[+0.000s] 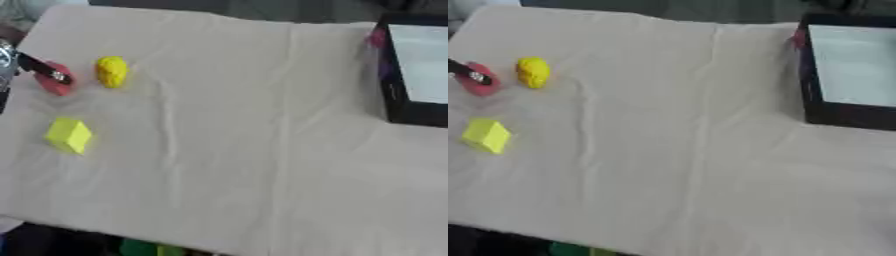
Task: Pick up the objects with one hand, pass them to the other hand, and then place them into the box on the other side of the table.
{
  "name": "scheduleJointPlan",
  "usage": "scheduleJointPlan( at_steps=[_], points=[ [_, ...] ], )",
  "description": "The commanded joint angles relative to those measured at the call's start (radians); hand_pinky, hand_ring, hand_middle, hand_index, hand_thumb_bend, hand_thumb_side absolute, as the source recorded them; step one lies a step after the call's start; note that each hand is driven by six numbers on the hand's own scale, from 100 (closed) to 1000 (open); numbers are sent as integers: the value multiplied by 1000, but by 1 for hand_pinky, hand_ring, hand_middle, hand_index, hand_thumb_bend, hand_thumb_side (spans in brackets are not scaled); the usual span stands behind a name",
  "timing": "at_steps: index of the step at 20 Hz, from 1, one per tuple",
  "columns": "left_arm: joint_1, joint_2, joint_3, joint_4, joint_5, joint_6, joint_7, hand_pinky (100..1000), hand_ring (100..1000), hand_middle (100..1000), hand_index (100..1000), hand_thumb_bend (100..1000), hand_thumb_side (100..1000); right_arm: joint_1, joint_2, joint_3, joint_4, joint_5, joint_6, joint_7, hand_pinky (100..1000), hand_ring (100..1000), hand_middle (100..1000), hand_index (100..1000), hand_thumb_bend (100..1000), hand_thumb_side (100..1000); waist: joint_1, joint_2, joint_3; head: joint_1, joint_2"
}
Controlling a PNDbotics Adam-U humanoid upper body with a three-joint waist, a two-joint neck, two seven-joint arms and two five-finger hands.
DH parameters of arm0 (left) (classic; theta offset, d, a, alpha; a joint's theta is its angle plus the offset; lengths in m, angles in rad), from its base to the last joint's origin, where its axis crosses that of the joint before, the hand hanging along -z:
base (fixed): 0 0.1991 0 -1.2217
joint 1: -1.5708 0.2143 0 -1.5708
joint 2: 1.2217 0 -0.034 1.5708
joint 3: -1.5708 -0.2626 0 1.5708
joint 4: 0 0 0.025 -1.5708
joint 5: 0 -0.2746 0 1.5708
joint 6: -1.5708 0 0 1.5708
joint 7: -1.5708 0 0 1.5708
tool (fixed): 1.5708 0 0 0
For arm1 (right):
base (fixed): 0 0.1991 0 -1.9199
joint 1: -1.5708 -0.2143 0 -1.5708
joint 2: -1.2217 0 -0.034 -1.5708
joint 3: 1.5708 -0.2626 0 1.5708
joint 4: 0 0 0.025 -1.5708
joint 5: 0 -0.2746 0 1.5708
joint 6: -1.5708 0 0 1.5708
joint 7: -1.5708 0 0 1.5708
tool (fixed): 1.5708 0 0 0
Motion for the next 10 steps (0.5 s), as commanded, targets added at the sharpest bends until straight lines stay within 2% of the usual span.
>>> scheduleJointPlan(
  at_steps=[1, 10],
  points=[
    [-12, 28, 1, -7, 3, 15, -17, 993, 926, 821, 790, 682, 206, -1, -24, -6, -7, 6, -3, 4, 1000, 1000, 1000, 991, 100, 566, 2, -18, 0, 1, 0],
    [-10, 25, 2, -7, 0, 19, -8, 984, 921, 811, 757, 630, 199, 2, -23, -2, -2, 13, -9, 7, 1000, 1000, 1000, 990, 100, 565, 2, -18, -5, 3, -2]
  ],
)
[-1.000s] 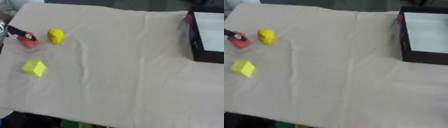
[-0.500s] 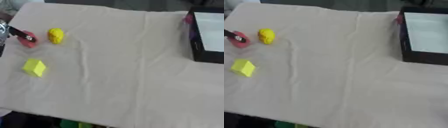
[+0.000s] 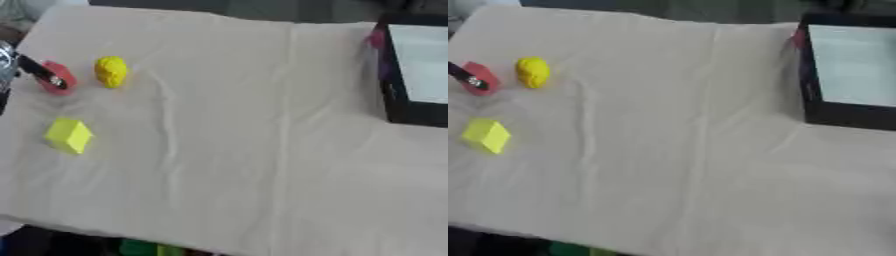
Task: Pick up the objects with one hand, pass them to the other hand, and then place them into the box on the other side of the table.
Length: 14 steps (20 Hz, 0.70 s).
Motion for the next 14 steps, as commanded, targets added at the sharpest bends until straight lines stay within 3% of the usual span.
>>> scheduleJointPlan(
  at_steps=[1, 14],
  points=[
    [-15, 24, 2, -8, 0, 19, -3, 983, 919, 809, 753, 628, 196, 1, -23, -3, -4, 5, -5, 4, 1000, 1000, 1000, 990, 100, 565, 2, -18, -3, 3, -2],
    [-10, 14, 3, -6, 20, 28, 39, 971, 903, 787, 720, 574, 125, 3, -19, -4, -1, 11, -7, 2, 1000, 1000, 1000, 989, 100, 567, 0, -16, -7, 7, -7]
  ],
)
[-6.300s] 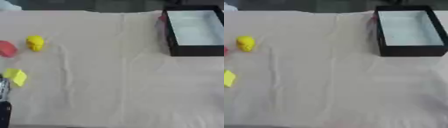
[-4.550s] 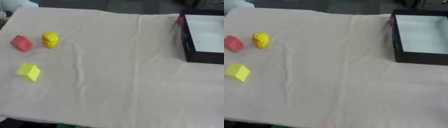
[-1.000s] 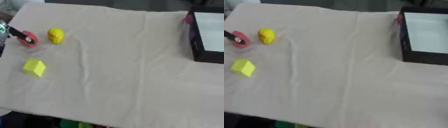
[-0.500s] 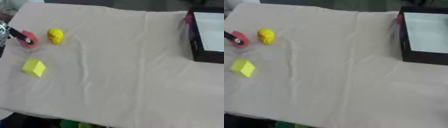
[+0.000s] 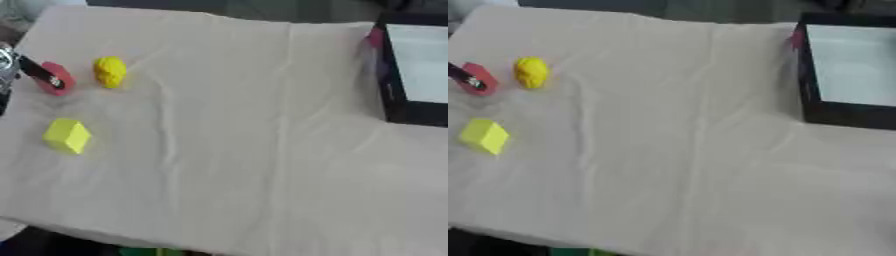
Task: Pick up the objects with one hand, pass them to the other hand, and then place them into the box on the other side of the table.
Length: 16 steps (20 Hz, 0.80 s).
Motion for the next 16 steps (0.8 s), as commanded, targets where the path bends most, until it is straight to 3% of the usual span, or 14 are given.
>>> scheduleJointPlan(
  at_steps=[1, 16],
  points=[
    [-12, 22, 4, -6, 8, 11, 5, 971, 903, 786, 715, 565, 117, 3, -19, -7, -6, 5, -3, -1, 1000, 1000, 1000, 989, 100, 568, 0, -15, -2, 4, -7],
    [-7, 17, -2, 0, 26, 27, 31, 958, 871, 741, 611, 449, 100, 3, -15, -4, 2, 13, -6, 2, 1000, 1000, 1000, 989, 100, 571, -2, -14, -1, 8, -3]
  ],
)
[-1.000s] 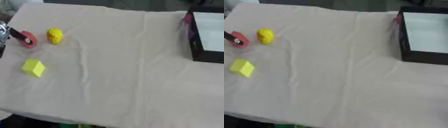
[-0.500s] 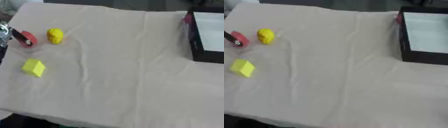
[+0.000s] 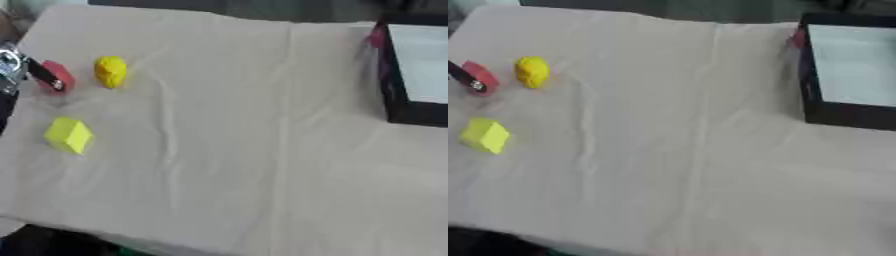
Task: Pick up the objects with one hand, pass them to the other hand, and then place them into the box on the other side of the table.
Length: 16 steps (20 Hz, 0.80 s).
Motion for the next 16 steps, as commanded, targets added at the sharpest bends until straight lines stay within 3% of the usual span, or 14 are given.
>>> scheduleJointPlan(
  at_steps=[1, 8, 16],
  points=[
    [-10, 25, -2, -1, -4, 12, -5, 957, 869, 737, 604, 434, 100, 3, -23, -6, -4, 4, -2, 0, 1000, 1000, 1000, 989, 100, 571, 0, -16, -1, 4, -3],
    [-8, 34, -2, -28, -12, 22, -4, 940, 841, 715, 557, 331, 100, 6, -27, -7, -5, 0, -5, 2, 1000, 1000, 1000, 989, 100, 565, 0, -21, 2, 5, -3],
    [16, 60, -19, -152, -27, 27, 28, 924, 826, 707, 537, 354, 100, 9, -36, -6, -6, -10, -6, 6, 1000, 1000, 1000, 989, 100, 557, 0, -30, 4, 3, 3]
  ],
)
